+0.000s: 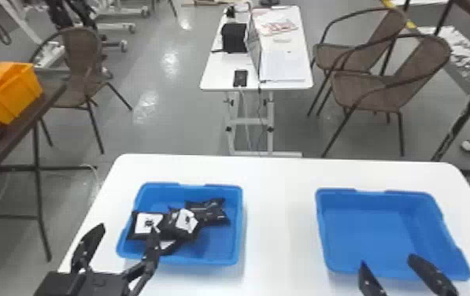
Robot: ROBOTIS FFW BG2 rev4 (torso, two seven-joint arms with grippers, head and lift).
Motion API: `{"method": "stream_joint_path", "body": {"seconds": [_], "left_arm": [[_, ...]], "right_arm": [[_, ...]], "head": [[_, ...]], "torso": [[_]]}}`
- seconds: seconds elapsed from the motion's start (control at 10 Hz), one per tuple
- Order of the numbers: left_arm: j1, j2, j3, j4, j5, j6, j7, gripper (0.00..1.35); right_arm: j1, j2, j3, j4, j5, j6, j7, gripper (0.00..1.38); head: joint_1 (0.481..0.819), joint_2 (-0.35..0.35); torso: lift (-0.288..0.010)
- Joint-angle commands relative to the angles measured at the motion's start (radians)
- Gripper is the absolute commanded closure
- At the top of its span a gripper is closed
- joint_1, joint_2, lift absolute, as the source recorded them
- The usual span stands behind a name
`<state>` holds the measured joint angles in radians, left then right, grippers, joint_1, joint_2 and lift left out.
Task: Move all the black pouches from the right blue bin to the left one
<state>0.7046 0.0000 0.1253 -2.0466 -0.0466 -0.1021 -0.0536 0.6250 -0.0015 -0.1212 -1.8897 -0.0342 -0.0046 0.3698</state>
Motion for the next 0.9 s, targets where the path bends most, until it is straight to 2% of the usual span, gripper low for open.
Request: {"method": "stream_joint_path", "body": {"seconds": [0.0, 0.4, 0.7, 0.8], "left_arm": [[0.001, -0.003, -0.001, -0.001, 0.004, 0.001, 0.000, 0.21], [0.000, -0.003, -0.010, -0.001, 0.004, -0.002, 0.001, 0.21], [-0.010, 0.020, -0.019, -0.001, 0.010, 0.007, 0.001, 0.21], [-0.010, 0.017, -0.019, -0.001, 0.010, 0.009, 0.001, 0.21]], "right_arm": [[-0.001, 0.002, 0.000, 0.001, -0.001, 0.000, 0.000, 0.16], [-0.004, 0.002, 0.002, -0.002, 0.014, -0.005, 0.000, 0.16], [-0.011, 0.002, 0.005, -0.006, 0.036, -0.006, 0.008, 0.16], [-0.011, 0.002, 0.005, -0.005, 0.034, -0.006, 0.008, 0.16]], "head": [[0.695, 0.097], [0.695, 0.093], [0.695, 0.093], [0.695, 0.091]], "torso": [[0.010], [0.010], [0.010], [0.010]]}}
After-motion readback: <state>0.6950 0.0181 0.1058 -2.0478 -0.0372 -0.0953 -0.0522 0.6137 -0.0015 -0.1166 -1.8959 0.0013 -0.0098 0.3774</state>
